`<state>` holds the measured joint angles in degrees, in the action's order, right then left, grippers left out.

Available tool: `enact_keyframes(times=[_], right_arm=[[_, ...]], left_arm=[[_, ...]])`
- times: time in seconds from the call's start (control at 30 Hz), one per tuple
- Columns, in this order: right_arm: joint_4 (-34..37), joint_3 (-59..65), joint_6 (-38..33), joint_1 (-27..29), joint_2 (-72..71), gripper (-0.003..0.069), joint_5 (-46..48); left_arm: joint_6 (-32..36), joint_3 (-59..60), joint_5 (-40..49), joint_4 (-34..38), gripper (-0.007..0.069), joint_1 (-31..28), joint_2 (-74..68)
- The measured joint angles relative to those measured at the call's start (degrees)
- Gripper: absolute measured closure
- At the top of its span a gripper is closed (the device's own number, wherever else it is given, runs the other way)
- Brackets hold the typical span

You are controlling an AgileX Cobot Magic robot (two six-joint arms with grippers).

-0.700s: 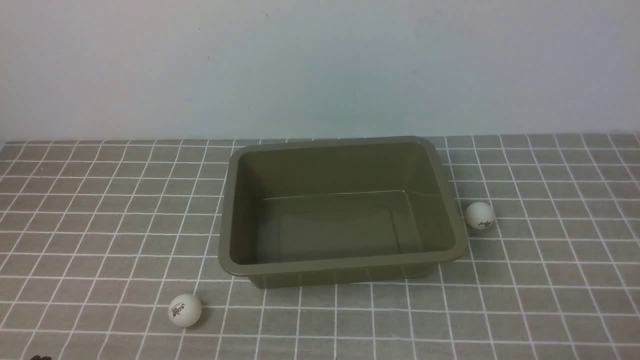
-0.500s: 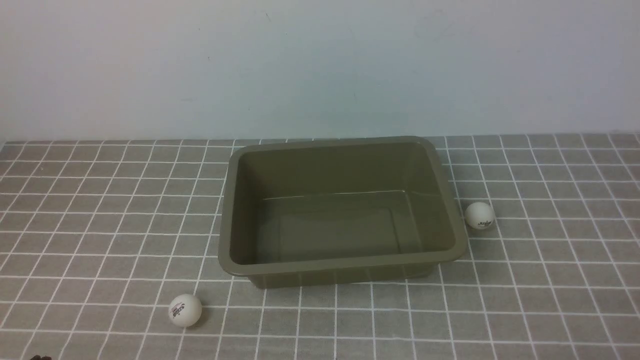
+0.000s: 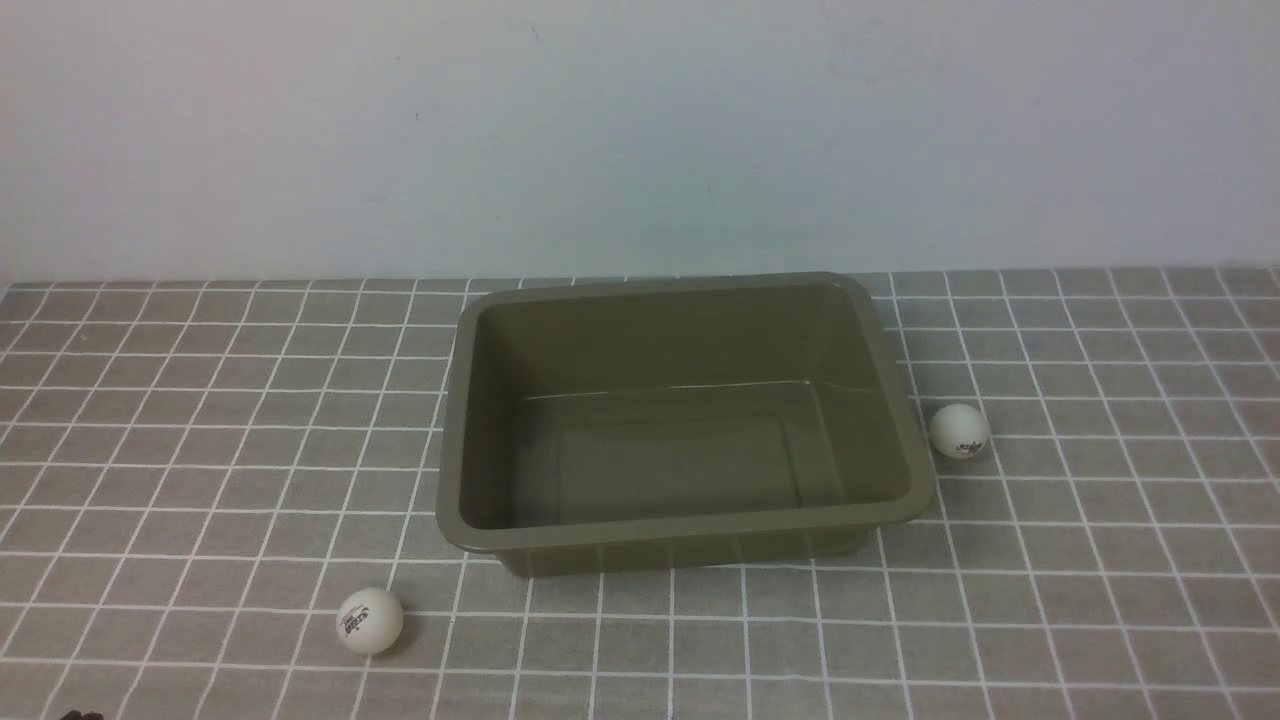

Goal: Put the table tennis balls into the box on the grey coffee tablecloth.
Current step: 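Reach for and grasp a ping pong ball on the table beside the basket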

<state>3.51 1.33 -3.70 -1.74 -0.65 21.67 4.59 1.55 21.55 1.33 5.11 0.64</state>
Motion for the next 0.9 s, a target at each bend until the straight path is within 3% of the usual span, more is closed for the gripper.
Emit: enact_keyframes(times=[0.33, 0.53, 0.67, 0.77, 0.83, 0.9], right_arm=[[0.0, 0.0, 0.0, 0.0, 0.0, 0.0673, 0.0], [0.0, 0.0, 0.0, 0.0, 0.0, 0.0673, 0.0], [0.0, 0.0, 0.1, 0.0, 0.0, 0.0673, -0.1], [4.9, 0.2, 2.1, 0.0, 0.0, 0.0673, -3.0], [12.4, 0.2, 5.6, 0.0, 0.0, 0.0673, -7.8], [20.5, 0.2, 9.0, 0.0, 0.0, 0.0673, -13.1]], left_arm=[[-0.3, 0.0, -0.3, 0.6, 0.0629, 0.0, 0.0], [-5.3, 0.1, -9.2, 14.7, 0.0629, 0.0, 0.0], [-6.1, 0.1, -23.6, 28.3, 0.0629, 0.0, 0.0], [-6.5, -1.0, -30.1, 33.3, 0.0629, 0.0, 0.0], [-6.2, -4.9, -28.3, 35.0, 0.0629, 0.0, -0.2], [-5.0, -10.5, -21.0, 35.4, 0.0629, 0.0, -2.8]])
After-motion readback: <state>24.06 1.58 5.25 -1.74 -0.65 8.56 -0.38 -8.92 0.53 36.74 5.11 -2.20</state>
